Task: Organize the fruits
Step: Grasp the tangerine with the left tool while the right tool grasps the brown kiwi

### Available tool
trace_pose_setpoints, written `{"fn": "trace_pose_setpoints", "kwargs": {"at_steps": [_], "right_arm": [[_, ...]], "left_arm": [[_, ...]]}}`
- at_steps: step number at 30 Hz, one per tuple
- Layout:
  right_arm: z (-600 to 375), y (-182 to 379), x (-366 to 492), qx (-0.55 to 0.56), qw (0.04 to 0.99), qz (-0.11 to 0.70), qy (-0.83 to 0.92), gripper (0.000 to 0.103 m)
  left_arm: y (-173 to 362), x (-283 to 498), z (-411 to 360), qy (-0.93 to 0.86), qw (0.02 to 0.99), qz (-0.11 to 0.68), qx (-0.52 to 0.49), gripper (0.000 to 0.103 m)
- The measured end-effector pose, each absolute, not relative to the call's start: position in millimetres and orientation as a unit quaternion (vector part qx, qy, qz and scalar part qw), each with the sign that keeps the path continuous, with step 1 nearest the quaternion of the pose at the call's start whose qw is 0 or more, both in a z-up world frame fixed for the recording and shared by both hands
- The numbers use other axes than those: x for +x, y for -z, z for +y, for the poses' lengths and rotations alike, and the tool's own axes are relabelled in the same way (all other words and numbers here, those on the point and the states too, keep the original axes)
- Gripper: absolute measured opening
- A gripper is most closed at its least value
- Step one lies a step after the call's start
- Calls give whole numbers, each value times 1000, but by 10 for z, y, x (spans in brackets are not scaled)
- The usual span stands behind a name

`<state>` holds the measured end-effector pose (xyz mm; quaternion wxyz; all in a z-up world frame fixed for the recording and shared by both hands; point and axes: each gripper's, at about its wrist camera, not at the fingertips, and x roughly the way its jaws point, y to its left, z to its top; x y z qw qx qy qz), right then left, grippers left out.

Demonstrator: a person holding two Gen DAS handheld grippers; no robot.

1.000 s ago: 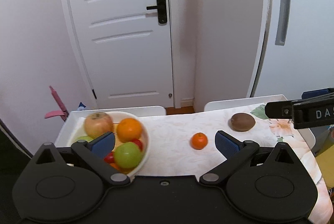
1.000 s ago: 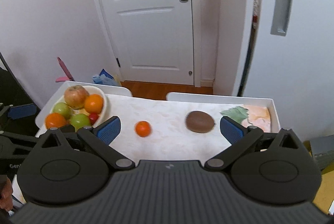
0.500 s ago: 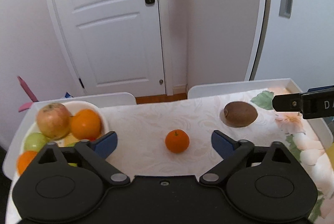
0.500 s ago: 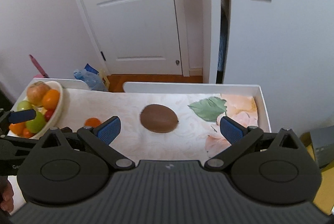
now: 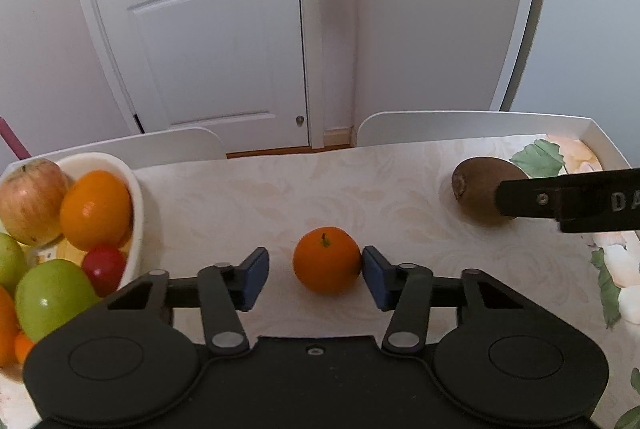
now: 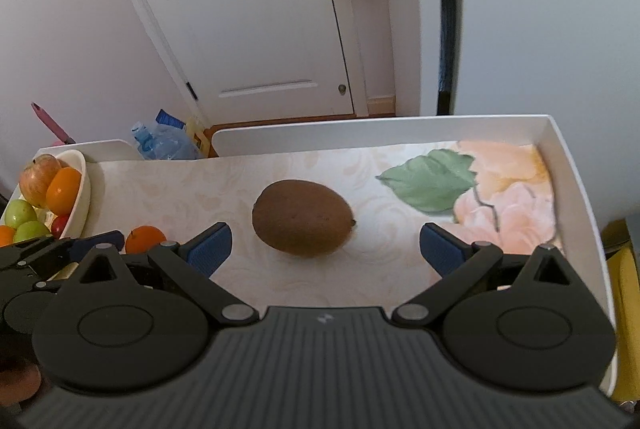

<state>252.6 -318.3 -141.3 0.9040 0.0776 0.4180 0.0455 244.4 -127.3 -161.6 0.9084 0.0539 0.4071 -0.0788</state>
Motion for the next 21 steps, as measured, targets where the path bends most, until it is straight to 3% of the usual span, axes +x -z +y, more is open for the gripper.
{"fn": "trace_pose_setpoints", "kwargs": {"at_steps": [2,16,21], "right_arm": [[-3146,1454,2560,76,903,421,-44,103],[-3033,1573,2700,77,901,425,-39,103],[-2958,1609,2740,69,904,421,-32,96]], "left_arm": [[1635,2452,-1282,89,906,410,51,41],[1639,2440,-1294,83,906,410,60,40],[1627,2394,-1265,79,907,410,59,40]]}}
